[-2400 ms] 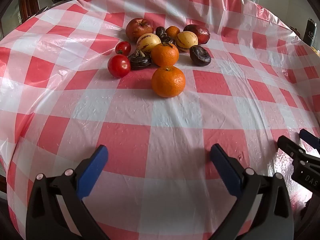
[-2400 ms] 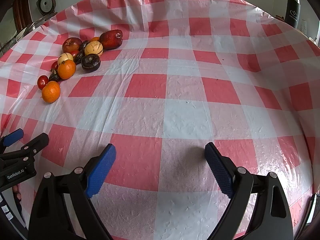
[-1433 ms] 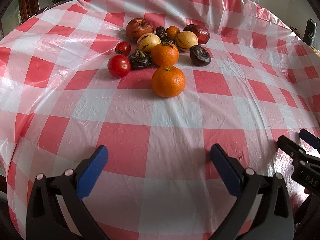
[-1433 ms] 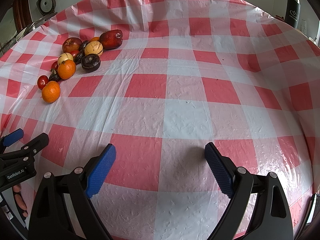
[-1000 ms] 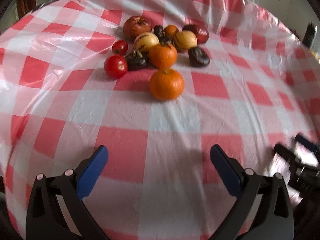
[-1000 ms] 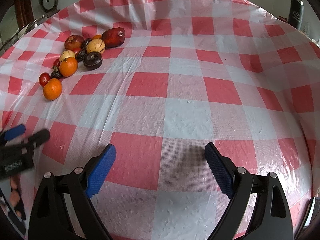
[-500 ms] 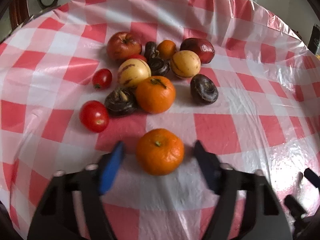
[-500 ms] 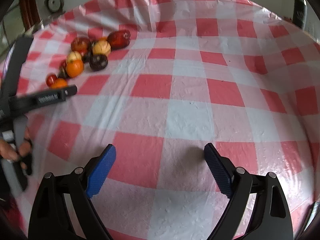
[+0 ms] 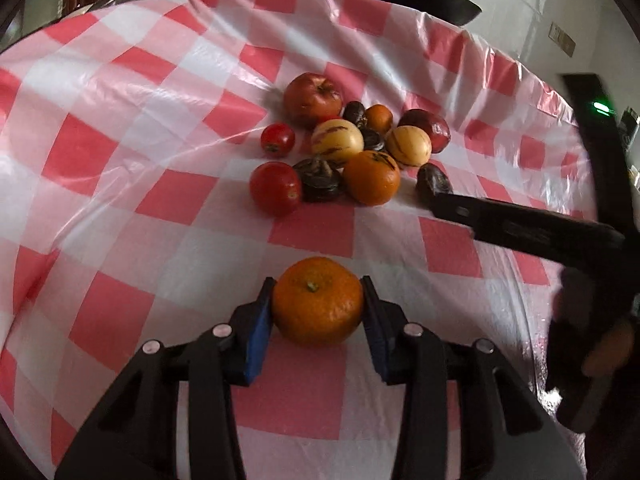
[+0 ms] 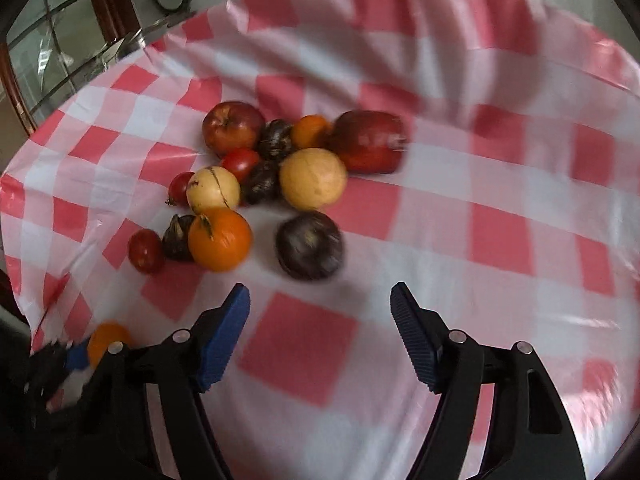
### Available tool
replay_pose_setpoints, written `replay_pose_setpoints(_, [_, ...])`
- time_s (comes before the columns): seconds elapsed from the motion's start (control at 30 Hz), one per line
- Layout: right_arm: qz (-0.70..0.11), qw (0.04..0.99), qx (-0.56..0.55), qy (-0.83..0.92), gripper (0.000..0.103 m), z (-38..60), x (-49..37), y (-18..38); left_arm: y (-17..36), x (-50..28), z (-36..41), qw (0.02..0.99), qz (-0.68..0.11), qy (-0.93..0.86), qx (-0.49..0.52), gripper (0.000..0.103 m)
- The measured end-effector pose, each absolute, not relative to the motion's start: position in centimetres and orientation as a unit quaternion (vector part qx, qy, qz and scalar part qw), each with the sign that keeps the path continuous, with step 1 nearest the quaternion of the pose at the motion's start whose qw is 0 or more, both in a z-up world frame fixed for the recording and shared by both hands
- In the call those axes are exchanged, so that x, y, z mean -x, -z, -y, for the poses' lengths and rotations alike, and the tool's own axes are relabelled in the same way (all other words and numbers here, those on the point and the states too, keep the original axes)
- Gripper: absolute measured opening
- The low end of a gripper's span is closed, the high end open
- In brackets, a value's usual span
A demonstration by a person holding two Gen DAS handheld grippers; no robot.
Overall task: Organize fruits
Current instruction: 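Grasp a tangerine with the left tool while the right tool grasps a dark plum, then carry both fruits to the white box and open both tools to drop them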
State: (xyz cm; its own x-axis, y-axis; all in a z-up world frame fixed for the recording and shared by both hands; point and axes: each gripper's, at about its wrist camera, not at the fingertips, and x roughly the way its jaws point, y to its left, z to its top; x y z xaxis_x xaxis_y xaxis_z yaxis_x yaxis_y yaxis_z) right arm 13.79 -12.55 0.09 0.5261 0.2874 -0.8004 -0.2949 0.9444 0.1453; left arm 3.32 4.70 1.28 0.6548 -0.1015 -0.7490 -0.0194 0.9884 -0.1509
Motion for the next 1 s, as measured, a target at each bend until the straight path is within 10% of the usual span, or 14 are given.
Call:
replay_pose_setpoints(0.23, [-0.448, 0.88, 0.031, -0.156, 0.041, 10.9, -15.5, 0.6, -0.9, -3.6, -5.0, 0.901, -0.422, 0.038, 0.091, 0.042])
replay_pose_setpoints(1.0, [-0.425, 0.891, -0.073, -0.14, 0.041, 16.6, -0.5, -0.4, -1.5, -1.5, -5.5, 0.909, -0.399, 0.022, 0.117, 0.042])
